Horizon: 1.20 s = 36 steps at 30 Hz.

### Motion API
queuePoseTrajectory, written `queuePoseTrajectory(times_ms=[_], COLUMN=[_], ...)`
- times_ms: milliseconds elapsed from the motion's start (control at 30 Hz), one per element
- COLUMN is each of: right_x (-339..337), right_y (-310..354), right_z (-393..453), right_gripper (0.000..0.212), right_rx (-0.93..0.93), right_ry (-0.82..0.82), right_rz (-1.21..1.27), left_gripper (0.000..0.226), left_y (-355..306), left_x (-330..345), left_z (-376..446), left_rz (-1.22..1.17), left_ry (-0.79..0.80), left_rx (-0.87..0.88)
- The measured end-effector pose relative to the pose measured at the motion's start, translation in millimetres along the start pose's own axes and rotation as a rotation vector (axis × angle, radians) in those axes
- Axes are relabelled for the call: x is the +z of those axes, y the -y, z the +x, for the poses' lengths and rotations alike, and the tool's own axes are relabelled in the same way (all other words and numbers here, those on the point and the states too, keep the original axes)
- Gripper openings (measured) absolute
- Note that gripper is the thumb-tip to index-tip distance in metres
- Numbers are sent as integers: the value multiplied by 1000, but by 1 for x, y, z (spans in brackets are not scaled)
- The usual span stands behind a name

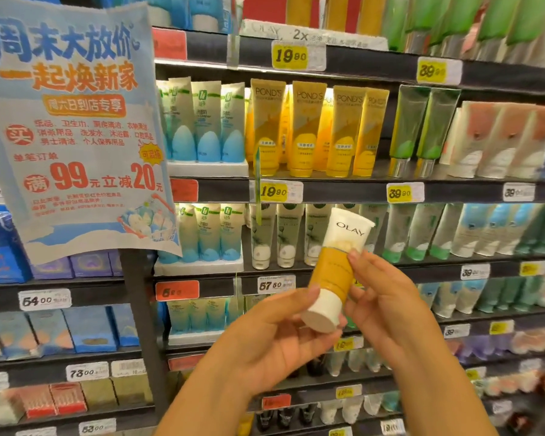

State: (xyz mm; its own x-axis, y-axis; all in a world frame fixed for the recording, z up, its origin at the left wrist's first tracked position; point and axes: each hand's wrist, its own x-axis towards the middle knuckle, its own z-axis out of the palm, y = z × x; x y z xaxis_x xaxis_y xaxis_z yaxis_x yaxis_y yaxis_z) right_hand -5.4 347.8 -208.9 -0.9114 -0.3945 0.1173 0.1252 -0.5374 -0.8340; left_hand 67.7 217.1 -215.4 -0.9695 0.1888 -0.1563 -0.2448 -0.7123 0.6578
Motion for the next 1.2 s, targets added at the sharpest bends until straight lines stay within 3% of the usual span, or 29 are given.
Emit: queuePoseTrajectory(times_ms=[167, 333, 500, 700, 933, 1033, 1200], right_x=[-7, -14, -15, -9, 5, 15, 38], right_y=[17, 40, 70, 107, 155, 174, 198], right_z=[16, 44, 83, 128, 166, 181, 202], right_gripper=[25, 30, 35, 56, 52, 54, 54], right_rx=[-2, -52, -126, -260, -452, -479, -507], right_ry=[5, 83, 185, 331, 466, 552, 666], right_rz=[18, -48, -154, -326, -301, -286, -259], left_gripper=[44, 13, 42, 33, 48, 33, 50], left_y=[-4, -19, -39, -65, -102, -118, -146], left_x=[12, 29, 51, 76, 113, 131, 150], left_z=[20, 45, 72, 100, 120, 125, 133], left_rz=[4, 157, 316, 584, 846, 990, 1095], left_ry=[18, -6, -48, -138, -233, -285, -461], left_rx=[17, 116, 248, 448, 673, 802, 1001])
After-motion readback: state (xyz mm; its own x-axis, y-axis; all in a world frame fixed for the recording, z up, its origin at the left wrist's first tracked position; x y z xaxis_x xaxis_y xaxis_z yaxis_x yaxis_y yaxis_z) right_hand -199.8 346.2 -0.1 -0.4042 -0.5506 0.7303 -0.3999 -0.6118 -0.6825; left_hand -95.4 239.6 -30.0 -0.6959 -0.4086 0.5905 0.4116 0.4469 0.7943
